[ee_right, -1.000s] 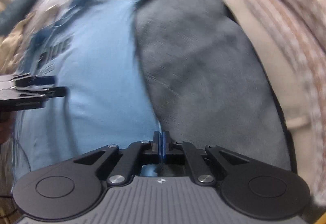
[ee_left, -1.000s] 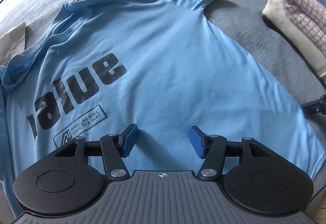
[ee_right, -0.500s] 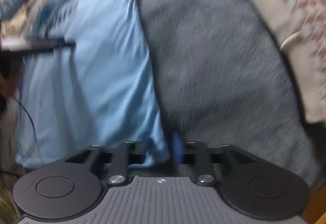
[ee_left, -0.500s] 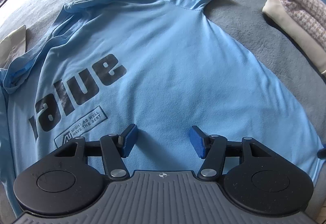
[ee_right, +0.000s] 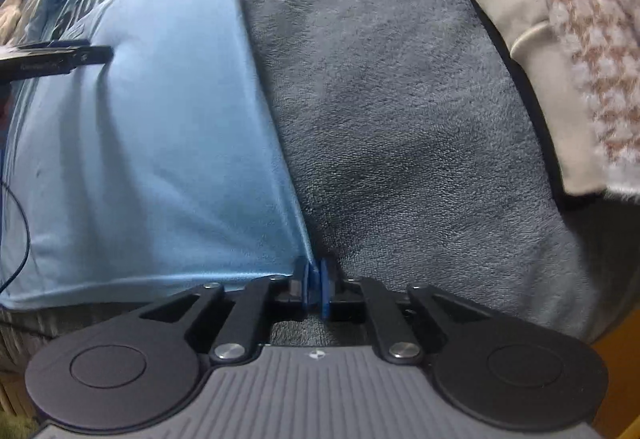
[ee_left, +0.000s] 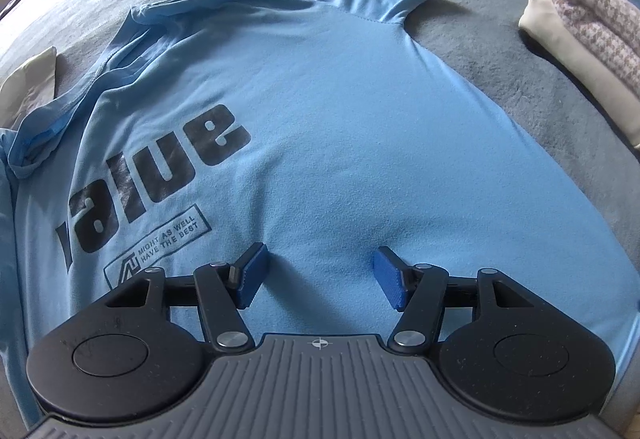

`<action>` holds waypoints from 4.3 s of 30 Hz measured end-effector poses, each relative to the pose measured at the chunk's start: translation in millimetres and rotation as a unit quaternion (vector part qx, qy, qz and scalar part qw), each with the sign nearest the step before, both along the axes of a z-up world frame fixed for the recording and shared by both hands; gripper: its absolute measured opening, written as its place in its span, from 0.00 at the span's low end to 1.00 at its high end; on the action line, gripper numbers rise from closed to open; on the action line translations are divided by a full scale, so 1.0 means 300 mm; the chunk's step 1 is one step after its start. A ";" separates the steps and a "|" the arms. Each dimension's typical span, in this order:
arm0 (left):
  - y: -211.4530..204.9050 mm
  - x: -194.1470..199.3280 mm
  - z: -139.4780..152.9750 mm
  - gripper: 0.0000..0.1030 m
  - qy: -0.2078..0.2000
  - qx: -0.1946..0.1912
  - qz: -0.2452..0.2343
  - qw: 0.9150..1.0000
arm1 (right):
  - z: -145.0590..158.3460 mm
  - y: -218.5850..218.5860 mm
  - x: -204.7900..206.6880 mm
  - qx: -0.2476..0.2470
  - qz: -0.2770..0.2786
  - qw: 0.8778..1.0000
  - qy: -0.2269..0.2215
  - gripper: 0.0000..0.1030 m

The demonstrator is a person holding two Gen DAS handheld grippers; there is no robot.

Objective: Fold clothes

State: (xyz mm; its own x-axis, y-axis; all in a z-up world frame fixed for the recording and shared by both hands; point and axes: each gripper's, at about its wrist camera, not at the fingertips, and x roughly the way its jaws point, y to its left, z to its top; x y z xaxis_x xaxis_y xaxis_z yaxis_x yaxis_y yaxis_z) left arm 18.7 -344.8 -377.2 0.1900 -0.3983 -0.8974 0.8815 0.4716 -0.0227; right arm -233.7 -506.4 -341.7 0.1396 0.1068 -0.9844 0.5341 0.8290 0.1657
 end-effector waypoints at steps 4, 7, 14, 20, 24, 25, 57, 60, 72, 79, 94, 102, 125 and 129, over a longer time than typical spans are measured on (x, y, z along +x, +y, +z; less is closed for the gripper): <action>0.014 0.001 0.005 0.58 0.002 -0.013 0.013 1.000 | 0.125 0.002 0.046 -0.059 0.068 0.996 0.011 0.29; 0.030 0.005 0.027 0.58 0.004 -0.023 0.032 0.999 | 0.205 -0.024 0.112 -0.085 0.101 0.991 -0.017 0.29; 0.211 0.103 0.160 0.58 0.011 -0.070 0.128 0.989 | 0.170 -0.002 0.339 -0.077 0.125 0.987 -0.072 0.29; 0.522 0.360 0.252 0.58 0.006 -0.099 0.306 0.947 | 0.186 0.073 0.581 -0.051 0.146 0.976 -0.156 0.29; 0.715 0.521 0.235 0.58 0.021 -0.114 0.411 0.904 | 0.225 0.176 0.799 -0.031 0.173 0.958 -0.228 0.29; 0.751 0.553 0.220 0.58 0.031 -0.121 0.426 0.896 | 0.234 0.207 0.863 -0.026 0.184 0.951 -0.247 0.29; 0.432 0.358 0.084 0.28 -0.096 -0.126 0.061 0.986 | 0.240 0.369 1.309 -0.061 0.145 0.953 -0.257 0.31; 0.459 0.355 0.096 0.36 -0.092 -0.125 0.065 0.986 | 0.235 0.431 1.344 -0.044 0.211 0.941 -0.260 0.31; 0.743 0.444 0.167 0.58 0.036 -0.184 0.223 0.957 | 0.262 0.618 1.371 -0.047 0.355 0.894 -0.270 0.31; 0.847 0.688 0.025 0.52 0.128 -0.189 0.340 0.912 | 0.217 0.733 1.237 -0.078 0.427 0.865 -0.252 0.31; 0.762 0.803 0.079 0.00 0.163 -0.205 0.324 0.909 | 0.124 0.859 1.162 -0.170 0.475 0.824 -0.258 0.31; 0.702 0.904 0.211 0.00 0.198 -0.251 0.316 0.893 | 0.158 0.893 1.206 -0.188 0.418 0.838 -0.295 0.39; 0.669 0.783 0.134 0.17 0.211 -0.256 0.252 0.909 | 0.109 0.357 1.386 0.064 0.044 0.948 -0.308 0.04; 0.538 0.648 0.114 0.23 0.109 -0.193 0.149 0.964 | 0.013 0.254 1.369 0.144 -0.030 0.944 -0.295 0.04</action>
State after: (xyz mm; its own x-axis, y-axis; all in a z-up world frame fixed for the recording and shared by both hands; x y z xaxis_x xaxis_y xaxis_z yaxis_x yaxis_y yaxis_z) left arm 213.0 -183.4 -343.0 0.1714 -0.6669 -0.7252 0.6637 0.6222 -0.4153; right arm 177.2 -430.1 -337.9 0.6692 0.3321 -0.6647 0.3230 0.6756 0.6628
